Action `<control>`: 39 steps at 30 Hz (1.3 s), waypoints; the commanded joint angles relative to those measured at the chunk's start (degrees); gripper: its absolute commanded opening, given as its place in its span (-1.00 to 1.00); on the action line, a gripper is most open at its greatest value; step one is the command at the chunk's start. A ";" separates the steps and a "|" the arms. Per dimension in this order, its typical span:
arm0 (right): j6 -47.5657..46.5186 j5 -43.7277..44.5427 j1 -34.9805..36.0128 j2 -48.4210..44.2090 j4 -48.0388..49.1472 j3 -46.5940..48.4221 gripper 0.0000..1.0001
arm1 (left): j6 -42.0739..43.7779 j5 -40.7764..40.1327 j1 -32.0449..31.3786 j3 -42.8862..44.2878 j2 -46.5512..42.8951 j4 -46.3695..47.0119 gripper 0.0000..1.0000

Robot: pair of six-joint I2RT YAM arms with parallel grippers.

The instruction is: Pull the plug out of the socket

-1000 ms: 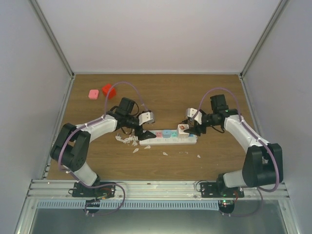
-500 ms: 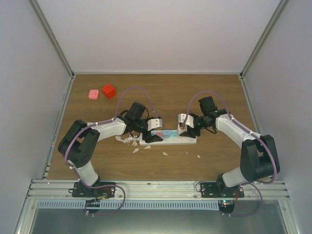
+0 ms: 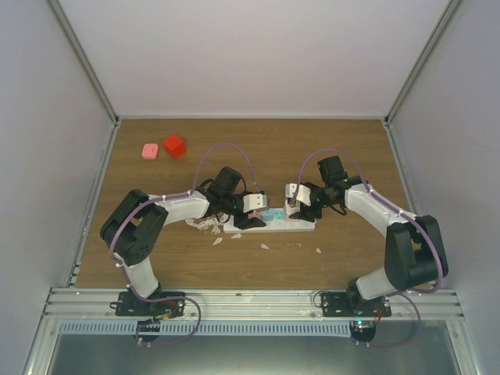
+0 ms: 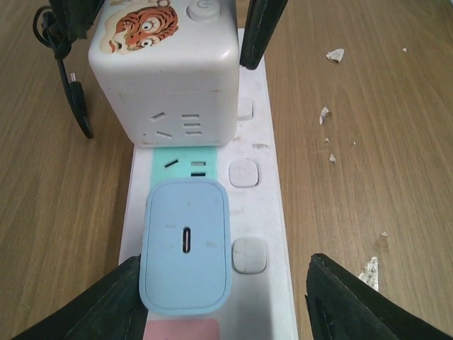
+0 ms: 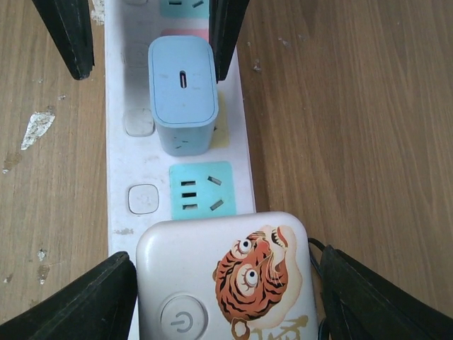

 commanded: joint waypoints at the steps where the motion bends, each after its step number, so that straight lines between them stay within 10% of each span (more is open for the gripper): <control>1: 0.37 1.02 0.35 0.98 0.12 -0.75 0.43 | -0.23 -1.04 -1.50 0.26 1.06 4.43 0.20; 24: 0.72 1.83 0.71 3.92 -1.69 0.32 0.22 | -2.30 0.45 -1.94 -3.08 -1.92 10.59 -0.41; 39: 0.86 4.68 1.99 4.19 -0.29 -0.89 0.17 | -4.30 3.26 -0.18 -2.53 -4.21 10.45 -0.47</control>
